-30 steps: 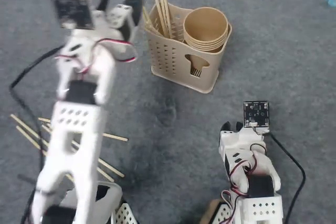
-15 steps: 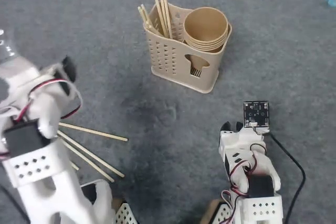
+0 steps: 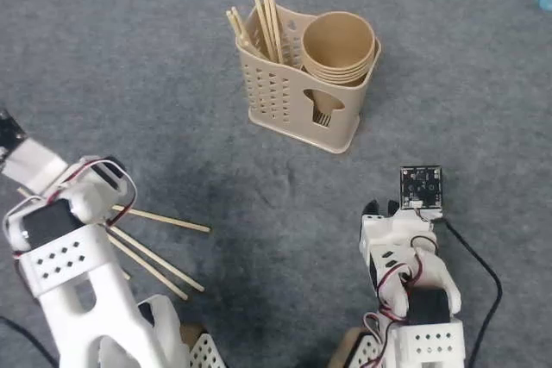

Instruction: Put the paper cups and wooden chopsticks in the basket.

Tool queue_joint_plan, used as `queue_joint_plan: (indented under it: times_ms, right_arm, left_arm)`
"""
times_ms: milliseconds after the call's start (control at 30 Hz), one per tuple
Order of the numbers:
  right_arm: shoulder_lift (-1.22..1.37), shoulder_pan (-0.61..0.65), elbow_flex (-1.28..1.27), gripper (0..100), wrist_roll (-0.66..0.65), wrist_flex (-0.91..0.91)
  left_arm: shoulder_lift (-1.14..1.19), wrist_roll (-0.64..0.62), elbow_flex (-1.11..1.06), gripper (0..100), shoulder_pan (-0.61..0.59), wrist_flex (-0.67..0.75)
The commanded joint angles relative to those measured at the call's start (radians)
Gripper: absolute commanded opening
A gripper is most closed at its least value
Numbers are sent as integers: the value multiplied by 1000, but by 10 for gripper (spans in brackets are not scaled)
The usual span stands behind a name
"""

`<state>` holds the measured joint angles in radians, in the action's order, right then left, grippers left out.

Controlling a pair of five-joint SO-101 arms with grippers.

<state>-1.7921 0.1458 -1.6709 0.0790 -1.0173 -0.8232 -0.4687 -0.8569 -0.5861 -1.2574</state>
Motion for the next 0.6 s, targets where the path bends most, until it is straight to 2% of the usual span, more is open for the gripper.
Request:
queue_joint_plan:
  times_ms: [0, 267, 367, 567]
  right_arm:
    - [-24, -10, -14, 97, -23, -2]
    - [-24, -8, -14, 97, -23, -16]
    - [-24, -8, -14, 97, -23, -16]
    - [-24, -8, -14, 97, -23, -16]
  left_arm:
    - [-15, -32, -7, 217, -6, 31]
    - [17, -35, 44, 217, -6, 31]
    - [120, -34, 102, 217, -8, 31]
    - [425, -29, 266, 217, -117, 77]
